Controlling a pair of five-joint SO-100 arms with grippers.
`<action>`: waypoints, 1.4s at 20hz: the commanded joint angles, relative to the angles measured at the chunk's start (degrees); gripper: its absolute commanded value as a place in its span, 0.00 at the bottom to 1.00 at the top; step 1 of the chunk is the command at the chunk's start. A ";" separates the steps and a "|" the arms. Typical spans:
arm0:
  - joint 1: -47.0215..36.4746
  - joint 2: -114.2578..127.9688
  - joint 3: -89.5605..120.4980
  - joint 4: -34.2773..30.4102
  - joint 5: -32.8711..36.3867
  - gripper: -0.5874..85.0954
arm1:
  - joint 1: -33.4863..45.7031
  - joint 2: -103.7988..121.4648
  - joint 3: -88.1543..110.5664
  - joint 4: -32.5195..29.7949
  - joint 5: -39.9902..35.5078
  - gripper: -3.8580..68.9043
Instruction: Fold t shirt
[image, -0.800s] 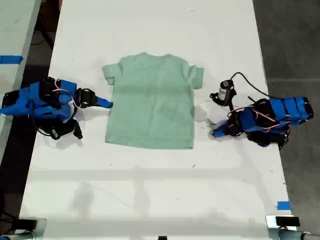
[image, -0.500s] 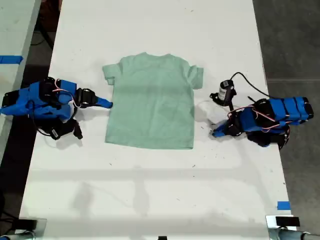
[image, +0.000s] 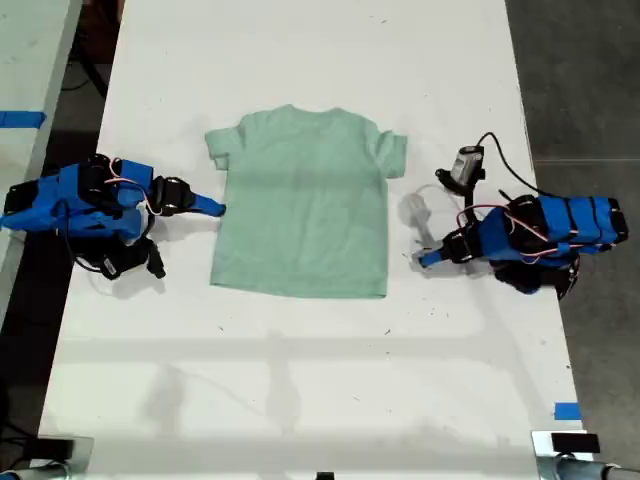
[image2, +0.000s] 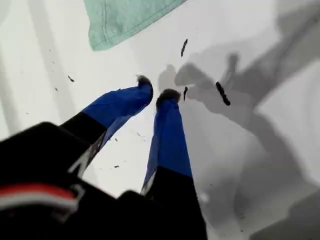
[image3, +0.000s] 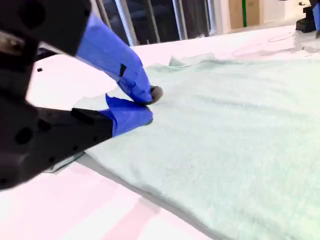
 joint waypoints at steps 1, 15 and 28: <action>-0.18 0.53 2.29 0.00 0.35 0.03 | -2.29 0.79 0.18 0.70 14.50 0.08; -0.18 0.53 2.29 0.00 0.35 0.03 | 57.74 -96.15 -90.70 5.89 -29.09 0.50; -0.09 0.53 2.29 0.00 0.35 0.03 | 59.06 -131.92 -105.12 -4.22 -29.44 0.06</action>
